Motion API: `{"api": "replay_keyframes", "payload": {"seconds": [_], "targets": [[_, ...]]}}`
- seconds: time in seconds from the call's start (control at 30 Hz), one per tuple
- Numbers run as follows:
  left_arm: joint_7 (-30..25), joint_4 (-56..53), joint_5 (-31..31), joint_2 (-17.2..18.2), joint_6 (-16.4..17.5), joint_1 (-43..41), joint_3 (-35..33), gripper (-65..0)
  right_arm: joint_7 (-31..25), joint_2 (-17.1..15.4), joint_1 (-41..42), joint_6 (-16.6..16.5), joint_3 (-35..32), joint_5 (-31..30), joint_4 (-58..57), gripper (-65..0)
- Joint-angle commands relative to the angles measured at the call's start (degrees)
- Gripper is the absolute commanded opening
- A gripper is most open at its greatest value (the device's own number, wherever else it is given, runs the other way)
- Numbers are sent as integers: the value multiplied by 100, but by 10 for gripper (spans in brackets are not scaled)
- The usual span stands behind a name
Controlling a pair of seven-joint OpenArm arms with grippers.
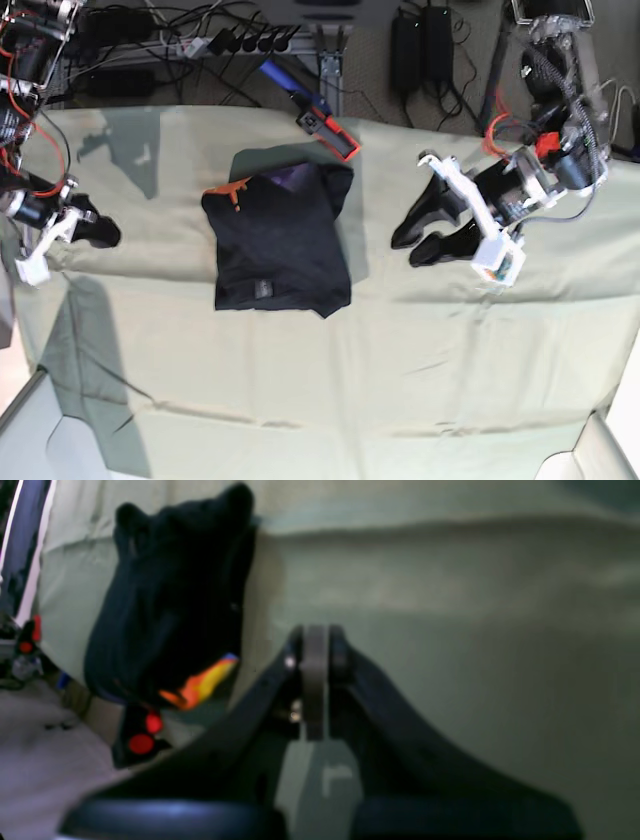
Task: Fold the T-shirt properly
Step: 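Release the bundle and lift both grippers away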
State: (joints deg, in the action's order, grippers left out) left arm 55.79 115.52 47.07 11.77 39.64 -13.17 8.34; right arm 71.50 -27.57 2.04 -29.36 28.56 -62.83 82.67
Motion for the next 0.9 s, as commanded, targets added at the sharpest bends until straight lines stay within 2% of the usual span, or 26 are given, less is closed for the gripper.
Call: {"api": "replay_keyframes", "payload": {"seconds": [0.0,0.2,0.43,0.7,0.87], "targets": [[-107,188,181,87,36,-61,144,-401,-39,-133,-7,-516,111,-173,131,-650],[155,586,627,214,36,-728,1010,-401,66,-129,-533,-516,326,-166,520,-650],[232,592,693,363,36,-1661,1762,-401,85,-129,-1408,-516,326,-144,1163,-650],[275,592,813,568,36,-2879,2284,-401,76,-127,-2645,-514,326,-170,1794,-650],[212,590,505,566,36,-3368,2402,-401,74,-127,-3410,-514,326,-168,2221,-650]]}}
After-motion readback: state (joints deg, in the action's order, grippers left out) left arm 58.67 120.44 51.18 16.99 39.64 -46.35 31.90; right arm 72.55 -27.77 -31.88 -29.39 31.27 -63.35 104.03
